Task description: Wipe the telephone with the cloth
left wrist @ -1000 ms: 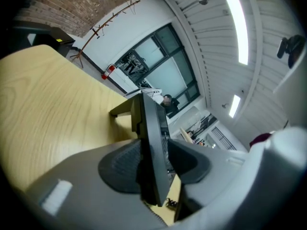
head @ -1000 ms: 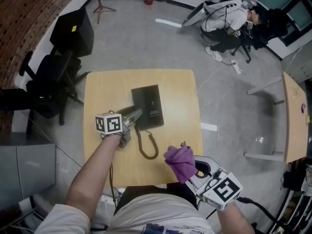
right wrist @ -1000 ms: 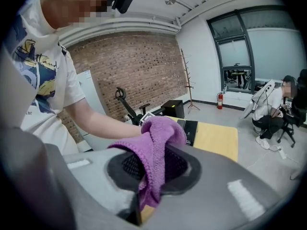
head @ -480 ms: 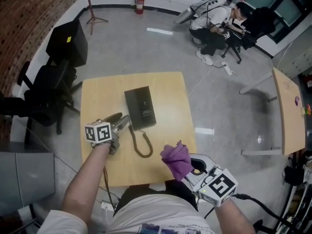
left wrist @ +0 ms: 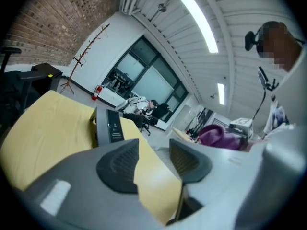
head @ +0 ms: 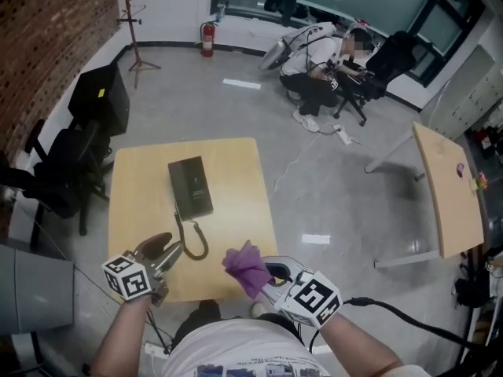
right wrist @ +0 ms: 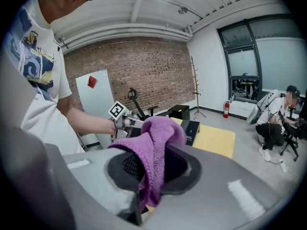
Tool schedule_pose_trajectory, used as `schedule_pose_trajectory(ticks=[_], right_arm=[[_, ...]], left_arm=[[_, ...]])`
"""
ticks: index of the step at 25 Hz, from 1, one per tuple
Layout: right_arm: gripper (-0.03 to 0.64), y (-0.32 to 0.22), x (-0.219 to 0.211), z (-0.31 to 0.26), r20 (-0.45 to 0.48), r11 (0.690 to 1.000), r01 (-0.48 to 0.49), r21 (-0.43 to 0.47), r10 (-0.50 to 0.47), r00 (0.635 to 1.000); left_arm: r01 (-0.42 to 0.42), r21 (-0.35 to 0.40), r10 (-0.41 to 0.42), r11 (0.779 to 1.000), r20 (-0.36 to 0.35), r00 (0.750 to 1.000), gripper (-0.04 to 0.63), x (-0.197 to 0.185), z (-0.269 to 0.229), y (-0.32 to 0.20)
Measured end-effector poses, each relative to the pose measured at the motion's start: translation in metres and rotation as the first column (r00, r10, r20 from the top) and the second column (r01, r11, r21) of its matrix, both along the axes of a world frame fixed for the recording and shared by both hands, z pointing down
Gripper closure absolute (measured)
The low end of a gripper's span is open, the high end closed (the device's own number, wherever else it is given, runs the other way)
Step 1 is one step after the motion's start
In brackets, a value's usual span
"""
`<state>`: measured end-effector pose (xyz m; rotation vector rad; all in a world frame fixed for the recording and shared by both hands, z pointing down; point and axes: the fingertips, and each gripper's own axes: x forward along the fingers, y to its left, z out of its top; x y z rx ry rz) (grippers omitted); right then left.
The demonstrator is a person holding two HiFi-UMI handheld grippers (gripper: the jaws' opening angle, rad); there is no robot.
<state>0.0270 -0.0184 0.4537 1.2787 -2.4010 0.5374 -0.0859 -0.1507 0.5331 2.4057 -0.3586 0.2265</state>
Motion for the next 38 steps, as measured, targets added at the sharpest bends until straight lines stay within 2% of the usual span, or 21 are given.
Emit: schedule_pose_trajectory(ticks=[5,9,14,17,21,29,33,38], right_arm=[[0.575,0.026,0.015,-0.006,-0.005,0.994,0.097,0.040,-0.097,0.995],[0.574,0.064,0.027,-0.001,0.026,0.986,0.162,0.035,-0.163,0.986],[0.575,0.104,0.033,0.008,0.020,0.967,0.252,0.039,-0.253,0.967],[0.574,0.120,0.031,0.004,0.019,0.958,0.281,0.052,-0.283,0.959],[0.574,0.135,0.026,-0.002,0.019,0.954,0.290,0.074,-0.292,0.956],[0.574,0.153,0.005,-0.013,0.009,0.958,0.270,0.101,-0.272,0.962],[0.575,0.164,-0.016,-0.017,0.018,0.958,0.261,0.119,-0.264,0.964],[0.575,0.178,-0.041,-0.024,0.026,0.964,0.232,0.132,-0.237,0.971]], left_arm=[[-0.001,0.073,-0.001,0.997,0.021,1.000,0.416,0.017,-0.040,0.082],[0.022,0.067,-0.023,0.997,0.019,1.000,0.417,0.031,-0.053,0.149],[0.124,0.045,-0.124,0.991,0.005,0.992,0.428,0.035,-0.061,0.210],[0.145,0.039,-0.146,0.989,0.017,0.989,0.432,0.034,-0.063,0.239],[0.128,0.070,-0.131,0.989,0.039,0.991,0.437,0.032,-0.069,0.260],[0.093,0.087,-0.093,0.992,-0.008,0.996,0.445,0.021,-0.083,0.279],[0.079,0.110,-0.078,0.991,-0.010,0.997,0.448,0.004,-0.085,0.287],[0.076,0.096,-0.075,0.993,-0.008,0.997,0.448,-0.026,-0.080,0.301]])
